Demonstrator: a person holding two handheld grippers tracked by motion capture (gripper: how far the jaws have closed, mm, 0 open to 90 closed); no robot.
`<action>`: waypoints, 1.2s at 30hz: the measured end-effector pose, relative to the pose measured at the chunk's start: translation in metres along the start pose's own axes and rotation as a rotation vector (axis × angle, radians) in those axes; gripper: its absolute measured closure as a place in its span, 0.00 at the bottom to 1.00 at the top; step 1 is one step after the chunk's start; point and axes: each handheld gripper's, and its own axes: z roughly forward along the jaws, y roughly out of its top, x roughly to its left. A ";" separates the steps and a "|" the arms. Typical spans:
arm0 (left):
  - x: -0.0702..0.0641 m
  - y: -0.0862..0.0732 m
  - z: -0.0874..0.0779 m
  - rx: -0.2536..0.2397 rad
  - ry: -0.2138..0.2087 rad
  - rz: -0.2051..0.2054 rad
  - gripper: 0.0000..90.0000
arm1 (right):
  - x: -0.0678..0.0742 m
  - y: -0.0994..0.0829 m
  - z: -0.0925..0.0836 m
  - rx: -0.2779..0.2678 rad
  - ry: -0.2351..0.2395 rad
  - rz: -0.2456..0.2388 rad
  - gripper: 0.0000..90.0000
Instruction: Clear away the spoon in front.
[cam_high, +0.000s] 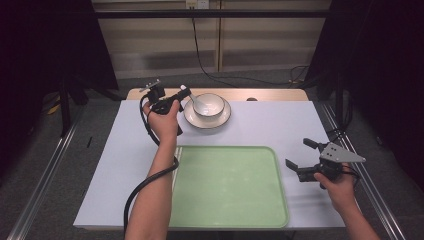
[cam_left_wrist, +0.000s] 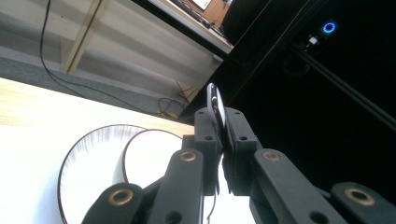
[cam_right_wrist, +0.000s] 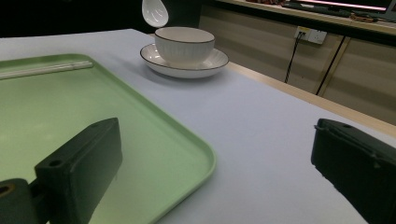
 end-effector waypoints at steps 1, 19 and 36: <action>0.000 0.000 -0.002 0.009 0.003 0.002 0.95 | 0.000 0.000 0.000 0.003 0.003 0.002 0.02; 0.002 -0.004 -0.036 0.094 -0.037 0.016 0.95 | 0.001 0.000 0.000 0.020 0.013 0.000 0.02; 0.005 -0.018 -0.048 0.163 -0.053 0.008 0.95 | 0.001 0.000 0.001 0.016 0.004 0.003 0.02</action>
